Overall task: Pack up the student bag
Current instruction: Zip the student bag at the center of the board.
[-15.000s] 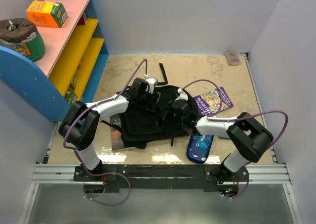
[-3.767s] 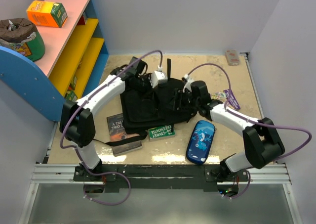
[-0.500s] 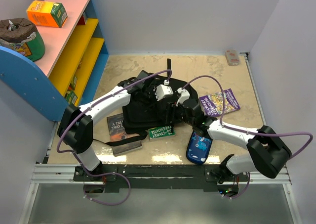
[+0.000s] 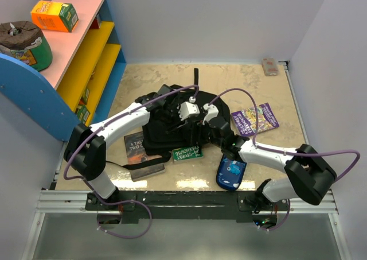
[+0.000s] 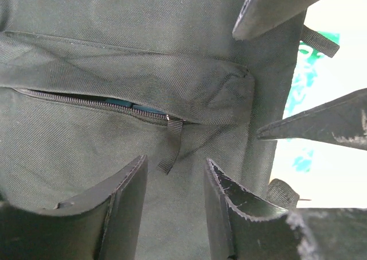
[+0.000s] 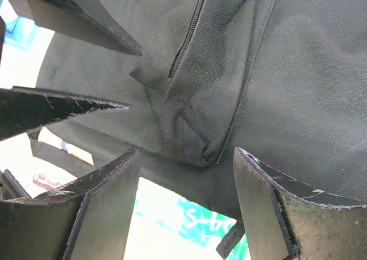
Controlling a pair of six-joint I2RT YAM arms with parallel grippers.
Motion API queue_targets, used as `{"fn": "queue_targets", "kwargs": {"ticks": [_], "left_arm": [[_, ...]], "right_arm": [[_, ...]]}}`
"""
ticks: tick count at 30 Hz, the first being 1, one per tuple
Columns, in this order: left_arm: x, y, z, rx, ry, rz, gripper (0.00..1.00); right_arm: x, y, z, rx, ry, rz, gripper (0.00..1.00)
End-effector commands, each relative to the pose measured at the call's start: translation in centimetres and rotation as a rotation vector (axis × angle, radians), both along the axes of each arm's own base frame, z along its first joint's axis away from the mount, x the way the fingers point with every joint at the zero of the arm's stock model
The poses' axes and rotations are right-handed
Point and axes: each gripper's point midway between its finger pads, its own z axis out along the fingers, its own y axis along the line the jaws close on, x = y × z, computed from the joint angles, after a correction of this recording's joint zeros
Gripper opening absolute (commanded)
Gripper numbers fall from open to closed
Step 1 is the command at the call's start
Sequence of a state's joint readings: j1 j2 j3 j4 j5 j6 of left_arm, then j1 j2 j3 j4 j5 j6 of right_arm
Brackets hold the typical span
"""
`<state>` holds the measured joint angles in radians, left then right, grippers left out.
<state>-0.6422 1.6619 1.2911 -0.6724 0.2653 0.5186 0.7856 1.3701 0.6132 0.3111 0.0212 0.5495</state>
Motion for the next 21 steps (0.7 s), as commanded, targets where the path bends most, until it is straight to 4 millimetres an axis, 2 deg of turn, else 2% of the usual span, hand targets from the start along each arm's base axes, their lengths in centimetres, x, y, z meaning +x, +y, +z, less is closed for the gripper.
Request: {"fn": "queue_targets", "kwargs": {"ticks": [1,7,13,21], "left_arm": [[0.1,-0.4,-0.1,-0.020,-0.046,-0.063,0.48],[0.6,-0.1,-2.1,0.016,-0.053,-0.076,0.47],[2.4,-0.3,-1.8,-0.002,-0.110,-0.039,0.41],[1.8,-0.2,-2.6,0.001,-0.084,-0.056,0.17]], "right_arm": [[0.3,-0.4,1.0,0.031,-0.043,-0.041,0.68],[-0.4,-1.5,1.9,0.075,-0.046,-0.078,0.68],[-0.4,-1.5,1.5,0.068,-0.031,-0.083,0.67],[-0.3,-1.4,1.6,0.066,-0.033,-0.079,0.66]]}}
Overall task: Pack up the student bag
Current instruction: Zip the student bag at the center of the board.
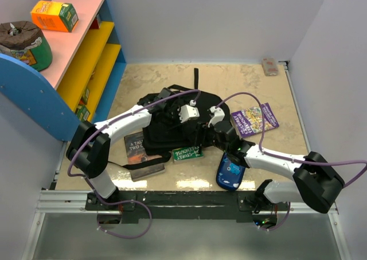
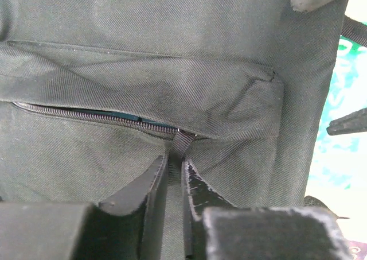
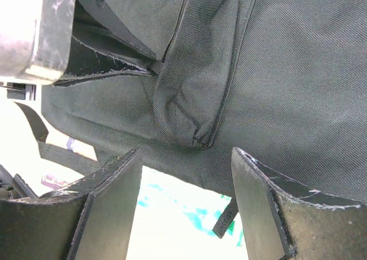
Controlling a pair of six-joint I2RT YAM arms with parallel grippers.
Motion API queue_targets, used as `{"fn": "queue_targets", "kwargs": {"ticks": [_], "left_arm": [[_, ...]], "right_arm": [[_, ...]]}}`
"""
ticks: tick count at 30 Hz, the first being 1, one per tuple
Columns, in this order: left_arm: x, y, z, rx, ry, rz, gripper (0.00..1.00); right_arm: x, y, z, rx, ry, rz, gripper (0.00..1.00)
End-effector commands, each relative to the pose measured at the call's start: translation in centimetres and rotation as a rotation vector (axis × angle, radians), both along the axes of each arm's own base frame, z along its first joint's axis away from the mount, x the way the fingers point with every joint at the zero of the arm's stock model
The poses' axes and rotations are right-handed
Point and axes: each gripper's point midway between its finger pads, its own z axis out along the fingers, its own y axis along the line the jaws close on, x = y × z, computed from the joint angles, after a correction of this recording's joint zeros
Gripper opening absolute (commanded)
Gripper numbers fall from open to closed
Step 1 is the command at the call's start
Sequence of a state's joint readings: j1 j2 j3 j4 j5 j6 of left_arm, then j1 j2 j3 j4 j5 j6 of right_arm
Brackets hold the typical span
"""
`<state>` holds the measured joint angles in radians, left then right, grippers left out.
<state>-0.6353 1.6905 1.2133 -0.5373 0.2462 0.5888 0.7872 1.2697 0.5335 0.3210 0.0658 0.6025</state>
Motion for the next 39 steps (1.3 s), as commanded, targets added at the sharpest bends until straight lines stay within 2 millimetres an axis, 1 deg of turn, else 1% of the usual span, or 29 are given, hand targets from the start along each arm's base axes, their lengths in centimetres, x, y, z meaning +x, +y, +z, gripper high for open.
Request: {"fn": "queue_targets", "kwargs": {"ticks": [1,2,4,5,6,9,11,15,20,21,22,24,25,28,29,31,32,34,35,36,37,38,39], "left_arm": [[0.4,-0.2,-0.1,-0.012,-0.015,-0.017,0.15],[0.2,-0.2,-0.1,-0.016,-0.008,-0.022,0.09],[0.2,-0.3,0.2,-0.022,-0.008,-0.023,0.05],[0.2,-0.3,0.3,-0.022,-0.004,-0.023,0.00],[0.1,-0.3,0.5,-0.027,-0.005,-0.022,0.00],[0.1,-0.5,1.0,-0.041,0.003,-0.017,0.00],[0.0,-0.5,1.2,-0.045,0.007,-0.015,0.00],[-0.1,-0.4,1.2,-0.045,0.008,-0.008,0.00],[-0.1,-0.5,1.2,-0.050,0.012,0.000,0.00],[0.0,-0.6,1.3,-0.054,0.012,0.004,0.00],[0.0,-0.6,1.4,-0.056,0.012,0.004,0.00],[0.1,-0.7,1.5,-0.060,0.010,0.011,0.00],[0.1,-0.7,1.5,-0.061,0.009,0.011,0.00],[0.2,-0.8,1.8,-0.073,0.012,0.020,0.00],[0.2,-0.9,1.8,-0.077,0.012,0.022,0.00],[0.5,-0.9,1.9,-0.092,0.011,0.046,0.00],[0.5,-0.9,1.8,-0.097,0.009,0.049,0.00],[0.8,-0.8,1.7,-0.104,0.004,0.072,0.00],[1.0,-0.7,1.6,-0.101,0.002,0.083,0.00],[1.4,-0.5,1.6,-0.101,-0.001,0.103,0.00],[2.2,-0.2,1.6,-0.094,-0.026,0.134,0.00],[2.7,-0.1,1.7,-0.102,-0.031,0.160,0.00],[3.8,0.3,2.0,-0.113,-0.049,0.196,0.00]], "right_arm": [[0.5,0.2,1.1,0.020,-0.031,-0.018,0.66],[0.5,0.2,1.0,0.013,-0.034,-0.013,0.66],[0.8,0.3,1.1,0.014,-0.039,-0.020,0.65],[0.8,0.4,0.8,0.009,-0.033,-0.017,0.64],[1.0,0.6,1.0,0.017,-0.040,-0.012,0.61],[1.4,1.2,0.8,0.004,-0.045,-0.002,0.61],[1.9,1.5,0.8,-0.010,-0.060,-0.003,0.62],[2.6,2.6,1.2,-0.026,-0.080,0.014,0.68],[3.0,3.5,1.3,-0.020,-0.091,0.020,0.70],[3.1,3.8,1.5,-0.010,-0.099,0.021,0.70],[3.1,4.0,1.0,-0.018,-0.090,0.023,0.70],[3.0,4.5,0.8,-0.023,-0.088,0.026,0.69],[3.0,4.5,0.1,-0.035,-0.078,0.025,0.69],[2.8,4.7,-1.0,-0.056,-0.064,0.020,0.65],[2.6,4.6,-1.3,-0.060,-0.060,0.018,0.60],[2.5,4.6,-1.7,-0.063,-0.052,0.007,0.52],[2.2,4.7,-2.2,-0.073,-0.044,0.010,0.45],[2.1,4.7,-2.3,-0.081,-0.050,0.000,0.38],[1.7,4.9,-2.1,-0.081,-0.055,0.005,0.30],[1.6,4.9,-2.0,-0.084,-0.058,0.003,0.25],[1.6,4.8,-1.9,-0.091,-0.068,-0.009,0.21],[1.2,4.8,-1.8,-0.096,-0.070,-0.006,0.09],[1.1,4.8,-1.8,-0.101,-0.071,-0.008,0.03]]}}
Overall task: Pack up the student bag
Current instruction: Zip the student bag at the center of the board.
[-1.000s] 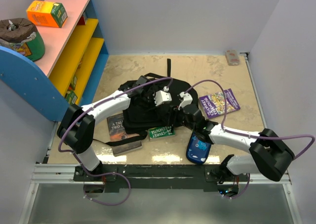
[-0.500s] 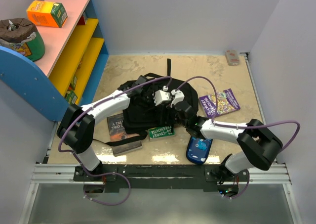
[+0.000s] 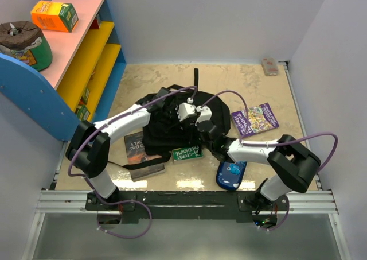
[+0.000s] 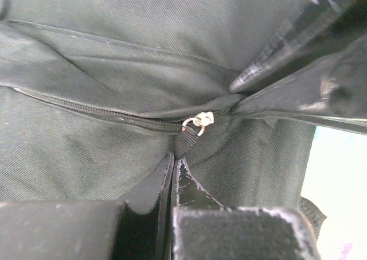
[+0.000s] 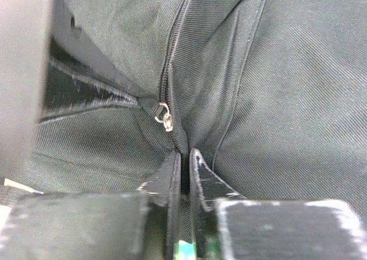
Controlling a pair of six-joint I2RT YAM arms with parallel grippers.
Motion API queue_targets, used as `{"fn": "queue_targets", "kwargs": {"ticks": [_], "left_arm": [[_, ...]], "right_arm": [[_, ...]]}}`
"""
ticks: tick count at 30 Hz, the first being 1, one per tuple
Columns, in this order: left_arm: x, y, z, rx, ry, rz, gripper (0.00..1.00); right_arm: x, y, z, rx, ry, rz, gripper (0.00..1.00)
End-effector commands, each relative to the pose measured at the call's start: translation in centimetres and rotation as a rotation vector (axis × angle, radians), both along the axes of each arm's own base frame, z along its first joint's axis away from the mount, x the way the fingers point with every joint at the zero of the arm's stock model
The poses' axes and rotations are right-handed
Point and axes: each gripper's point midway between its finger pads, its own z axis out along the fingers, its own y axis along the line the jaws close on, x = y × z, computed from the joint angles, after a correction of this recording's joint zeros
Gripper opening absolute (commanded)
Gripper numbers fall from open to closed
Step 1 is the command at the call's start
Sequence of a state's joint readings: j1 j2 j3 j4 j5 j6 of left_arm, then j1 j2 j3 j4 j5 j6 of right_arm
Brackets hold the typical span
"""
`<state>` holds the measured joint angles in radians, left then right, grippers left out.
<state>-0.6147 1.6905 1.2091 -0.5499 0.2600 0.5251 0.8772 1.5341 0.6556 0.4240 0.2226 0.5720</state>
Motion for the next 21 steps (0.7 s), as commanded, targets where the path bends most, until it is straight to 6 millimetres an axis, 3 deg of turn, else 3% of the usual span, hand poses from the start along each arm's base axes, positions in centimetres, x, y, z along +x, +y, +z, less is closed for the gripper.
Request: {"fn": "queue_targets", "kwargs": {"ticks": [1,6,9,15,16,18,19,21], "left_arm": [[4.7,0.1,2.1,-0.081,-0.109,0.164,0.00],[10.0,2.2,4.0,-0.084,-0.213,0.363,0.00],[12.2,3.0,4.4,-0.073,-0.257,0.430,0.00],[15.5,4.2,3.7,-0.015,-0.322,0.516,0.00],[16.2,4.9,2.8,0.022,-0.333,0.548,0.00],[17.7,5.7,3.0,0.037,-0.362,0.595,0.00],[18.3,6.6,1.8,0.087,-0.368,0.632,0.00],[20.0,7.7,2.0,0.103,-0.396,0.688,0.00]], "right_arm": [[-1.4,1.0,1.0,-0.007,-0.029,0.026,0.00],[-2.5,0.8,0.0,-0.030,-0.016,0.024,0.00],[-3.3,1.0,-0.5,-0.044,-0.011,0.030,0.00],[-4.6,1.2,-1.1,-0.076,-0.011,0.032,0.00],[-4.5,1.1,-1.1,-0.075,-0.013,0.022,0.00],[-4.6,0.9,-0.9,-0.073,-0.014,0.014,0.00],[-4.6,0.8,-0.8,-0.071,-0.015,0.006,0.00],[-4.7,0.6,-0.8,-0.068,-0.014,0.003,0.00]]}}
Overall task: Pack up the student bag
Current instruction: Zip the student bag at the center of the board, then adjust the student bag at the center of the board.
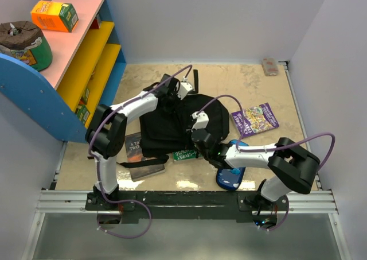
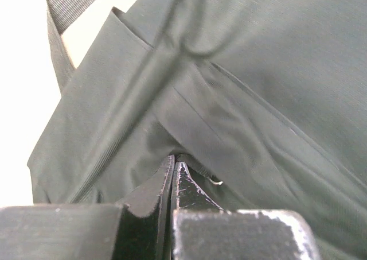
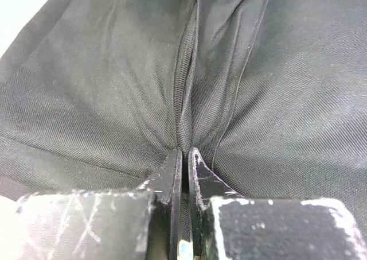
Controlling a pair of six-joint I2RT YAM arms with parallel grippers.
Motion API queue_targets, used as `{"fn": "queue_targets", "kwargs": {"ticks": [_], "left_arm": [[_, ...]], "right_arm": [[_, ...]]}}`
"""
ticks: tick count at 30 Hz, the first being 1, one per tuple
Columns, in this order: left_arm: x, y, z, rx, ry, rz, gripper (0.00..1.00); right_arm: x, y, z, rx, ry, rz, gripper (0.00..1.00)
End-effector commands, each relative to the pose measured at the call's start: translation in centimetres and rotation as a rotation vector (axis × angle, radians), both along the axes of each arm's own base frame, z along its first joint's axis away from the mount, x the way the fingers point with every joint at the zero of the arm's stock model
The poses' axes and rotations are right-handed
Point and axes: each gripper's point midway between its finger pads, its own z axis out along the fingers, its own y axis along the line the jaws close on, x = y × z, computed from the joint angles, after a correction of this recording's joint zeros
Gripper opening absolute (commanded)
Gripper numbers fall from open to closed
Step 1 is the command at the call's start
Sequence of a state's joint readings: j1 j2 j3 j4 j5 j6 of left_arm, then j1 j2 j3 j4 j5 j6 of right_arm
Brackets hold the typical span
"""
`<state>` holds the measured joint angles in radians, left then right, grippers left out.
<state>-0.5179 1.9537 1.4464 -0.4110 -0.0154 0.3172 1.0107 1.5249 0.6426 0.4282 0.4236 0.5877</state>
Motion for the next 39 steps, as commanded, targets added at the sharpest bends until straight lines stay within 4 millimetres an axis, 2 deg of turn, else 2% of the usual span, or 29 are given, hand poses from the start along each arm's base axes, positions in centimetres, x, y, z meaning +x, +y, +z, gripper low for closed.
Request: {"fn": "queue_targets", "kwargs": {"ticks": [1,5,6,7,9,10,11,12,13,14,15,16,17,18,19,20,21,22,23,24,25,26,27,30,31,33,34,36,39], "left_arm": [[8.6,6.2,2.5,0.120,-0.248,0.300,0.00],[10.6,7.2,3.3,0.093,-0.272,0.361,0.00],[10.4,6.4,3.1,0.060,-0.252,0.329,0.00],[10.1,5.9,3.6,0.034,-0.246,0.315,0.00],[9.0,4.6,4.9,-0.042,-0.218,0.265,0.14],[8.2,4.4,5.0,-0.060,-0.200,0.247,0.20],[7.7,4.1,5.5,-0.082,-0.190,0.235,0.33],[6.5,3.6,6.6,-0.115,-0.162,0.202,0.40],[5.8,3.5,7.1,-0.128,-0.146,0.192,0.47],[5.2,3.4,7.7,-0.139,-0.133,0.185,0.51],[3.6,3.2,9.0,-0.166,-0.101,0.153,0.62],[2.7,3.2,9.5,-0.178,-0.089,0.140,0.63],[2.0,3.5,10.2,-0.192,-0.083,0.128,0.65],[0.8,3.2,12.3,-0.236,-0.093,0.086,0.66],[-0.1,3.1,13.0,-0.251,-0.084,0.061,0.66],[-1.9,3.3,13.0,-0.235,-0.032,0.009,0.67],[-3.9,2.2,14.0,-0.287,0.006,-0.088,0.67],[-5.7,1.8,13.8,-0.297,0.058,-0.158,0.67],[-8.4,2.2,12.9,-0.261,0.131,-0.261,0.67],[-10.2,1.9,13.2,-0.283,0.145,-0.332,0.66],[-11.9,2.6,11.1,-0.240,0.183,-0.395,0.63],[-13.1,3.1,10.2,-0.217,0.202,-0.419,0.60],[-14.8,3.9,8.9,-0.193,0.228,-0.437,0.58],[-17.8,4.5,7.4,-0.178,0.252,-0.520,0.55],[-18.8,4.0,7.1,-0.163,0.261,-0.559,0.57],[-20.5,4.2,5.9,-0.120,0.287,-0.583,0.59],[-20.8,3.5,5.5,-0.108,0.264,-0.605,0.60],[-21.2,4.0,4.1,-0.047,0.254,-0.596,0.62],[-20.5,3.9,3.3,-0.006,0.226,-0.586,0.62]], "right_arm": [[-2.8,-0.3,-0.9,-0.020,0.056,0.050,0.00],[-3.0,-0.4,-1.3,-0.021,0.069,0.048,0.00],[-3.0,-0.3,-1.3,-0.020,0.071,0.048,0.02],[-3.0,-0.2,-1.2,-0.019,0.071,0.050,0.15],[-2.8,0.1,-0.5,-0.022,0.063,0.058,0.30],[-2.2,0.4,0.7,-0.015,0.041,0.048,0.43],[-1.8,0.2,1.1,-0.026,0.034,0.043,0.51],[-1.4,0.3,2.1,-0.027,0.016,0.055,0.57],[0.1,0.4,3.9,-0.005,-0.009,0.036,0.65],[0.9,-0.1,4.5,-0.013,-0.013,0.024,0.68],[1.6,-0.1,5.4,-0.013,-0.024,0.043,0.70],[4.2,-1.3,7.2,0.010,-0.048,-0.008,0.73],[5.4,-2.1,7.8,0.000,-0.051,-0.025,0.74],[6.7,-2.8,8.2,-0.034,-0.069,-0.029,0.75],[9.6,-3.7,9.8,-0.041,-0.093,-0.075,0.77],[10.7,-4.4,9.2,-0.100,-0.074,-0.091,0.77],[12.0,-5.1,9.3,-0.175,-0.088,-0.098,0.78],[14.4,-5.5,12.1,-0.199,-0.139,-0.150,0.80],[15.4,-5.8,8.9,-0.306,-0.082,-0.148,0.81],[16.5,-6.5,8.3,-0.390,-0.078,-0.148,0.84],[17.7,-6.7,8.6,-0.441,-0.056,-0.160,0.84],[18.5,-7.0,6.1,-0.498,-0.011,-0.161,0.85],[19.3,-7.9,5.2,-0.520,0.010,-0.184,0.85],[20.3,-8.4,3.3,-0.546,0.042,-0.187,0.86],[20.6,-8.7,3.0,-0.556,0.040,-0.198,0.86],[21.0,-9.5,1.6,-0.593,0.064,-0.203,0.86],[21.0,-10.0,0.9,-0.612,0.083,-0.210,0.86],[21.2,-11.2,-0.1,-0.626,0.108,-0.228,0.86],[21.2,-12.7,-0.4,-0.647,0.109,-0.271,0.86]]}}
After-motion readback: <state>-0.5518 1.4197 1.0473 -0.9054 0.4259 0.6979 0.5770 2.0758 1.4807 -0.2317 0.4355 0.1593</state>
